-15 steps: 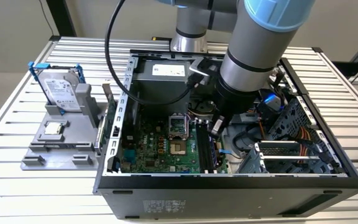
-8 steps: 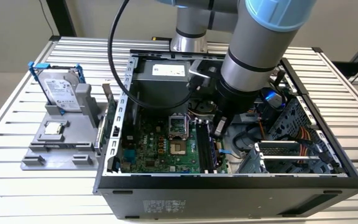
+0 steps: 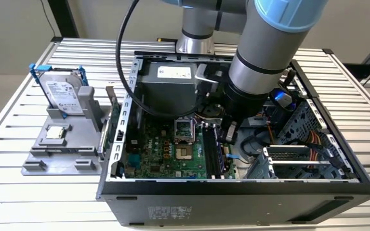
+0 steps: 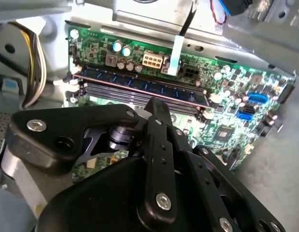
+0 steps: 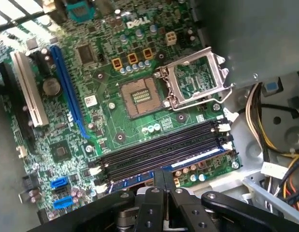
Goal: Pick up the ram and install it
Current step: 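Press down the ram until it locks into place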
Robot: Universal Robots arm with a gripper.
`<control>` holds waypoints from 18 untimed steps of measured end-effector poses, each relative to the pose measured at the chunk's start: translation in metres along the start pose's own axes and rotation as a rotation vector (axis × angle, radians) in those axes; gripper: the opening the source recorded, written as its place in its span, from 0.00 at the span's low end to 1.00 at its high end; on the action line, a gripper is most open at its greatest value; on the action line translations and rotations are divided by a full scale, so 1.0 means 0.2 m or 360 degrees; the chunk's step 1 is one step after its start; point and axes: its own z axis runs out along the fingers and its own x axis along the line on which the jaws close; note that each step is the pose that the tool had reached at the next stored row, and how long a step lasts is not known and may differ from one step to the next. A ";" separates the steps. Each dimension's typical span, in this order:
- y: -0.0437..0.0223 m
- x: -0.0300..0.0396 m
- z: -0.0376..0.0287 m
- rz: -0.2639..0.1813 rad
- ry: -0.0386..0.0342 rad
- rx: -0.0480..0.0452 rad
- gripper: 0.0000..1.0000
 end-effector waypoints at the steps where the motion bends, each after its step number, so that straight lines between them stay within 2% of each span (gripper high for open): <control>1: 0.000 0.000 0.000 -0.0028 0.0001 0.0000 0.00; 18: 0.000 0.000 0.001 -0.0516 0.0027 -0.0004 0.00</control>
